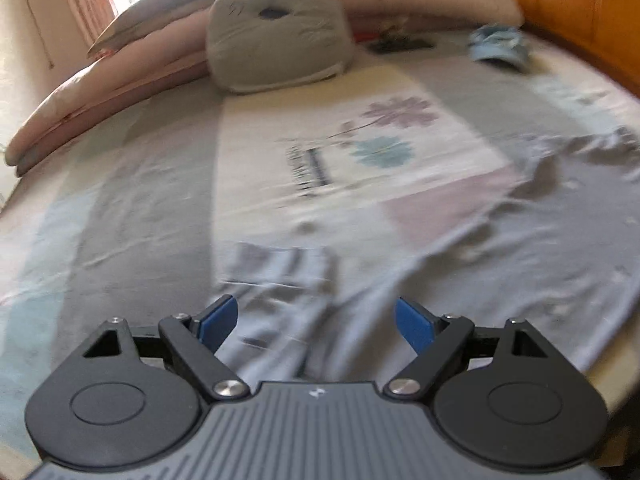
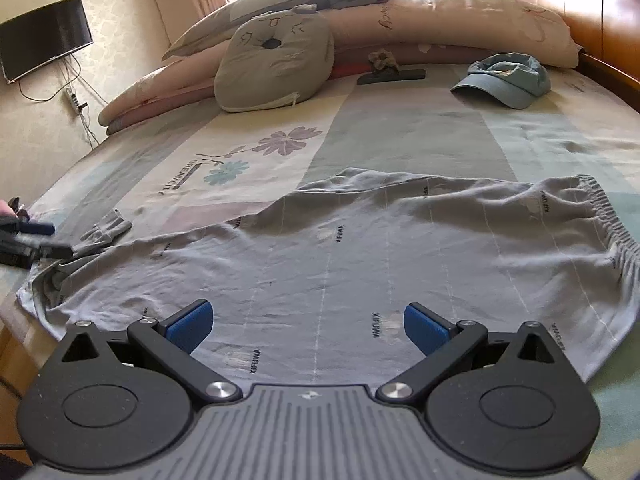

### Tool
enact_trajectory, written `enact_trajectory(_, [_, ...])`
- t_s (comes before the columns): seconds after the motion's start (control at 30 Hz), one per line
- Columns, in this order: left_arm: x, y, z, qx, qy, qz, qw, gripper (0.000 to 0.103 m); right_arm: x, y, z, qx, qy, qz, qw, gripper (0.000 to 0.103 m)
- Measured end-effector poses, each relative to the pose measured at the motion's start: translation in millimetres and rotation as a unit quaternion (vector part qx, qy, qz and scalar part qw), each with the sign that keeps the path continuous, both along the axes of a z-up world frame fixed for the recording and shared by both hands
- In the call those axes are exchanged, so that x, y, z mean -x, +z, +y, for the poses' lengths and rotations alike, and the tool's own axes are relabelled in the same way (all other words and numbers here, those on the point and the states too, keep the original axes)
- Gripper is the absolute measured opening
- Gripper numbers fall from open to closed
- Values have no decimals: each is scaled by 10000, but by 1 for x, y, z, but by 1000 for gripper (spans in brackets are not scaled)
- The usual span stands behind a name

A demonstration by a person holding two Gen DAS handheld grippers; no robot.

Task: Fold clothes
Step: 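Grasp the sweatpants leg cuffs with the left tool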

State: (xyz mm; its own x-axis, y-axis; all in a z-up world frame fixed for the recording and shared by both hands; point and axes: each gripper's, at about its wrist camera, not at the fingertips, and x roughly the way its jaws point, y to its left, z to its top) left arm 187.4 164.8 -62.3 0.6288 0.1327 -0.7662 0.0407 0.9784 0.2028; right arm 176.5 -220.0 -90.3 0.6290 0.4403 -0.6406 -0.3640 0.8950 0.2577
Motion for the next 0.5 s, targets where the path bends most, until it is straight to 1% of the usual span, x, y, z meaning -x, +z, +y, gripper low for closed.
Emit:
enact_trajectory(0.07, [-15,-9,5,-161,-1,199,9997,86,1,-2,-2,-45,-48,58,10000,103])
enact_trajectory(0.13, [-27,-19,7,-133,-93,345,9993,86,2,-4,-3,-95,-80,125,9998,103])
enact_trajectory(0.17, [-32,-24,9,-43,-116,408,9991,86,2,-5,-4,-120,-93,160,9998,103])
enact_trajectory(0.27, [-41,-33,14,155,-32,424,9990,86,2,-5,-1,-103,-63,175,9998,103])
enact_trajectory(0.33, [-44,-37,16,133,100,348,9993,86,2,-5,2,-83,-36,176,9998,103])
enact_trajectory(0.4, [-47,-39,16,-4,146,362,9992,86,2,-4,4,-63,-9,178,9998,103])
enact_trajectory(0.5, [-50,-44,13,-331,122,449,9984,86,2,-5,8,-16,31,183,9998,103])
